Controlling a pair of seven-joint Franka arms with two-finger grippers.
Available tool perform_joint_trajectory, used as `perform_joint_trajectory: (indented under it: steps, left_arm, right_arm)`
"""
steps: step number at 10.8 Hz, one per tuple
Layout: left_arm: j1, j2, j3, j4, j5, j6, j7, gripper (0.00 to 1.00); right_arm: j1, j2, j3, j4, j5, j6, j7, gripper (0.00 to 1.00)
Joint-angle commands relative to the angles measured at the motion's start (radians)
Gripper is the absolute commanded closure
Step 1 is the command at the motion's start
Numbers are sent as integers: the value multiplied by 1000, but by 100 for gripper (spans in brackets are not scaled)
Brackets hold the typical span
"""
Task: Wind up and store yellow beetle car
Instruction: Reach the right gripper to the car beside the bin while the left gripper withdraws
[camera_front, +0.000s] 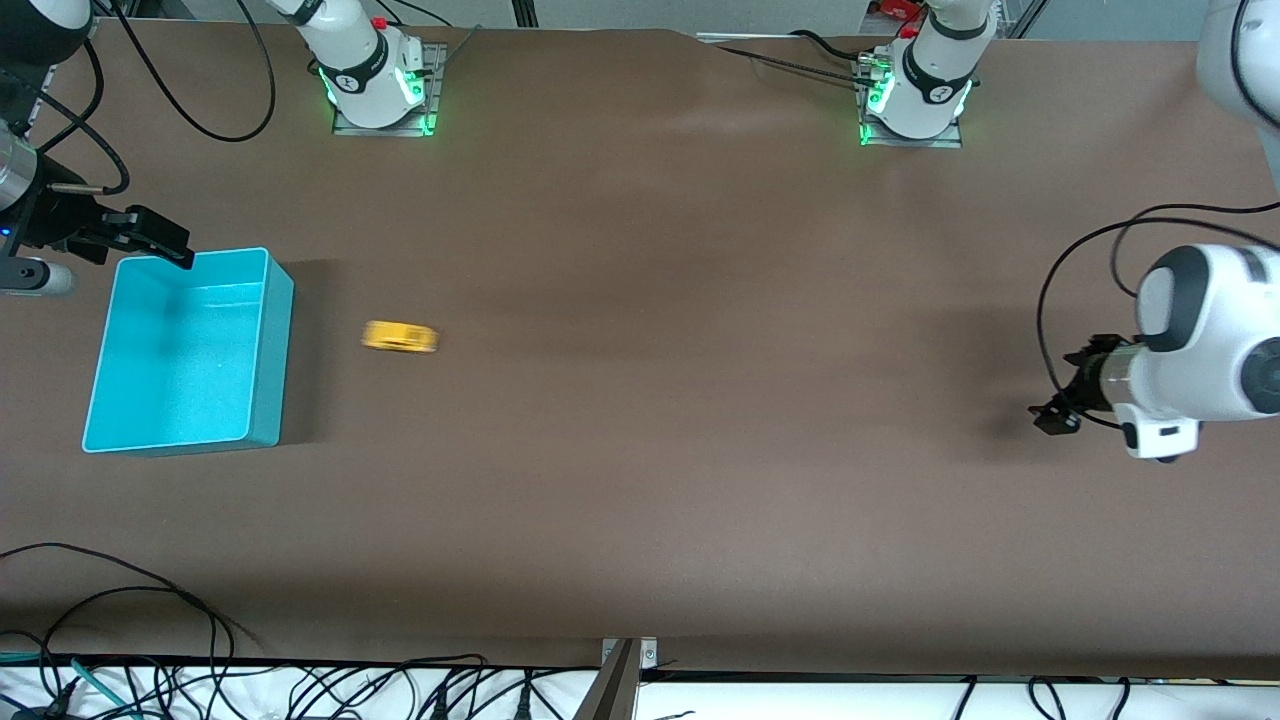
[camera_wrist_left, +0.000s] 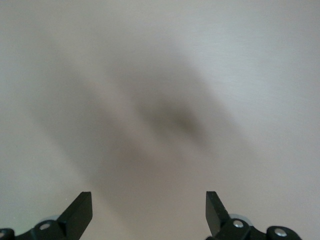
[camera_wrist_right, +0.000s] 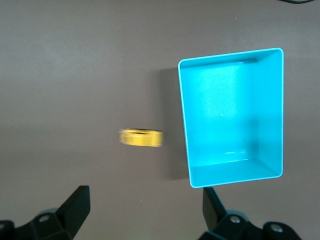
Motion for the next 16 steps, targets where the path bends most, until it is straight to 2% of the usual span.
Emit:
perform_joint_trajectory:
  steps: [1, 3, 5, 6, 7, 9, 12, 14, 16]
  left_arm:
    - [4, 5, -9, 120, -73, -86, 188, 0]
    - [0, 3, -31, 214, -70, -160, 334, 0]
    - [-7, -29, -34, 239, -72, -160, 394, 0]
    - [-18, -47, -34, 239, -63, -160, 443, 0]
    - [-27, -59, -31, 239, -63, -160, 511, 0]
    - [-23, -82, -31, 241, -63, -160, 626, 0]
    - [-26, -118, -31, 238, -52, -162, 701, 0]
    - [-36, -129, -31, 228, 18, -171, 761, 0]
    - [-33, -135, -25, 231, 25, -182, 798, 0]
  right_arm:
    - [18, 4, 3, 14, 5, -21, 1, 0]
    - [38, 4, 6, 9, 4, -22, 1, 0]
    - [55, 31, 8, -28, -2, -9, 4, 0]
    - [55, 47, 8, -67, -4, -6, 7, 0]
    - [54, 47, 4, -122, -4, 14, 21, 6]
    - [49, 39, 0, -233, -5, 100, 90, 4]
    - [46, 35, -19, -362, -25, 226, 278, 0]
    - [44, 19, -17, -457, -50, 302, 505, 1]
    - [44, 33, -17, -511, -48, 347, 566, 0]
